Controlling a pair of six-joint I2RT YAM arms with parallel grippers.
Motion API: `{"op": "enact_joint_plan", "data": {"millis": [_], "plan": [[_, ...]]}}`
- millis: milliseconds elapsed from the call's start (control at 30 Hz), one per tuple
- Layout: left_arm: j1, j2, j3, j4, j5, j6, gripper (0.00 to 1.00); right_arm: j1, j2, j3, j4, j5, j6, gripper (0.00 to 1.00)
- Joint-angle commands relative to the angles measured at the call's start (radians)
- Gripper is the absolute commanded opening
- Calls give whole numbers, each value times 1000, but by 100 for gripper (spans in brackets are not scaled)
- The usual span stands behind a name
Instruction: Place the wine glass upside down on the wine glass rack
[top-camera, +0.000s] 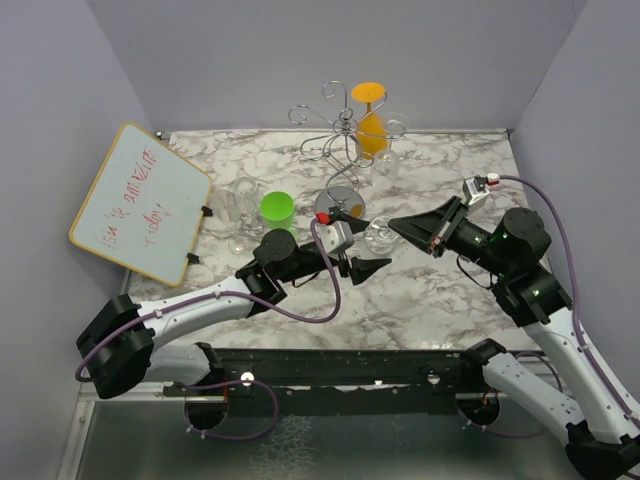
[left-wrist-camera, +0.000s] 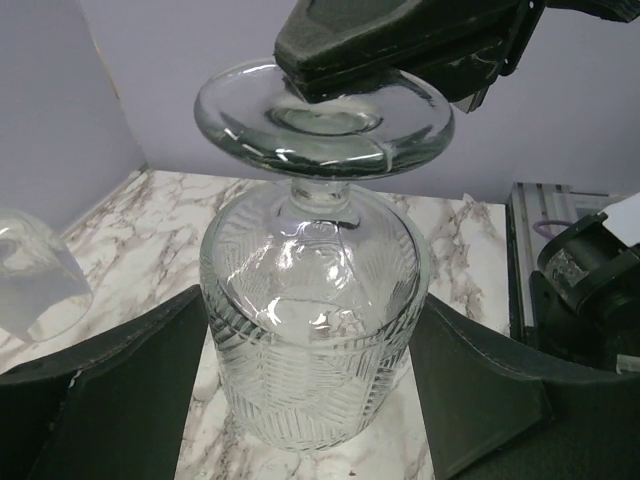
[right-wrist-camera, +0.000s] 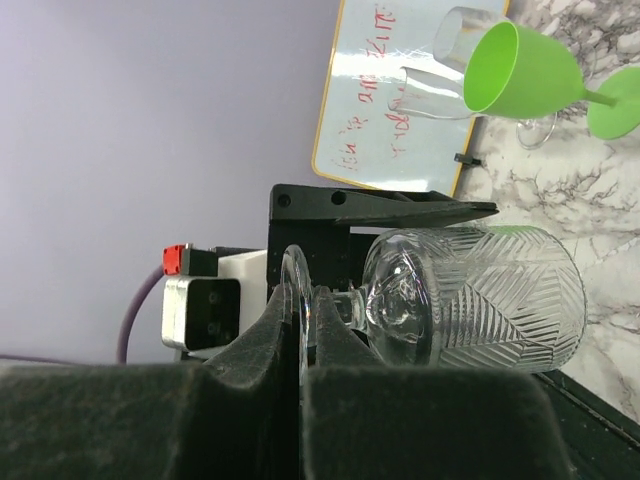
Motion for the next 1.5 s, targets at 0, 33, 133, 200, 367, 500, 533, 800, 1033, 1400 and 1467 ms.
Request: {"op": "enact_joint_plan", "data": {"millis": [0, 33, 133, 200, 367, 500, 533, 800, 1033, 1400, 1467], "plan": [[19, -4, -13, 27, 20, 108, 78, 4, -15, -10, 63, -19, 86, 1], [21, 6, -7, 27, 25, 109, 78, 3, -16, -15, 69, -19, 95, 1], [23, 40, 16, 27, 44, 92, 77, 3, -22, -27, 83, -19, 112, 1], [24, 62, 25, 27, 44, 78, 76, 4, -28, -48, 122, -24, 133, 1], [29, 90, 30, 27, 29, 41, 78, 2, -28, -67, 174, -40, 155, 1], [42, 90, 34, 28, 28, -10, 80, 3, -27, -68, 187, -46, 153, 1], [45, 89, 34, 28, 40, -11, 79, 2, -28, -69, 186, -44, 151, 1], [60, 80, 19, 35, 71, -47, 38, 4, -33, -88, 186, -38, 152, 1], [67, 42, -36, 87, 49, -23, 6, 4, -20, -94, 153, -15, 115, 28], [115, -3, -90, 103, 11, -21, 1, 4, -8, -65, 57, 74, 8, 75], [143, -22, -99, 103, -8, -35, 2, 3, -10, -40, 2, 113, -31, 76]]}}
